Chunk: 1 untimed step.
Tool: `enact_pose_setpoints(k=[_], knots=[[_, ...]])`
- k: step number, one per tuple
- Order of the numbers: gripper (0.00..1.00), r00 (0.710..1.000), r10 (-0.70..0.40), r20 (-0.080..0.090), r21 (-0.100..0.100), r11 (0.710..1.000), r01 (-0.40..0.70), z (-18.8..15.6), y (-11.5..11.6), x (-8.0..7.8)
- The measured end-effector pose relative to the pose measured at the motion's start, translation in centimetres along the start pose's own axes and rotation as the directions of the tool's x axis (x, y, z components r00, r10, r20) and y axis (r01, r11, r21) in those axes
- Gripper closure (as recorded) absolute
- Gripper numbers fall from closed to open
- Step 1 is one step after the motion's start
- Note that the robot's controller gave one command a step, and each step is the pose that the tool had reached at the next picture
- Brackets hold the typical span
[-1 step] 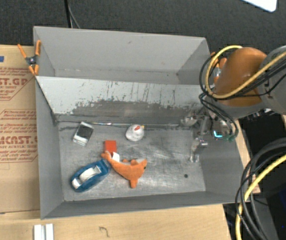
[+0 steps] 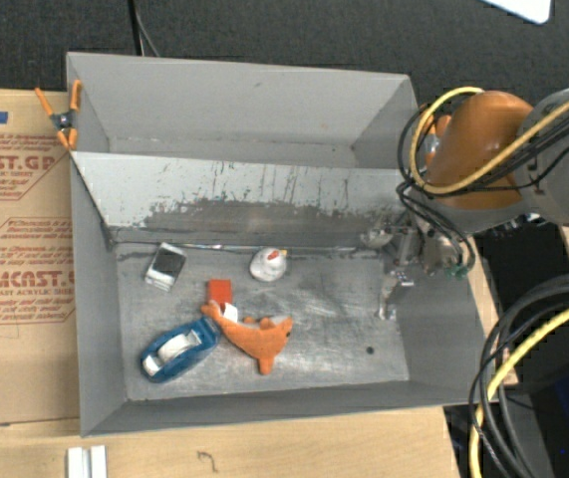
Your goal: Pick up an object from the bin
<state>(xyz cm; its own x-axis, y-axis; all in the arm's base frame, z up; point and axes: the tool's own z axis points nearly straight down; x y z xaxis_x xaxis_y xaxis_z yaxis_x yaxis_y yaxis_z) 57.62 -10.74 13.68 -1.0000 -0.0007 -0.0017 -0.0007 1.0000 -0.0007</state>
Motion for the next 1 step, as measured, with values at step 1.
enact_pose_setpoints(k=[1], knots=[[0.0, 0.999, -0.032, 0.004, 0.001, 0.999, 0.032, 4.49, 2.39, 4.42]])
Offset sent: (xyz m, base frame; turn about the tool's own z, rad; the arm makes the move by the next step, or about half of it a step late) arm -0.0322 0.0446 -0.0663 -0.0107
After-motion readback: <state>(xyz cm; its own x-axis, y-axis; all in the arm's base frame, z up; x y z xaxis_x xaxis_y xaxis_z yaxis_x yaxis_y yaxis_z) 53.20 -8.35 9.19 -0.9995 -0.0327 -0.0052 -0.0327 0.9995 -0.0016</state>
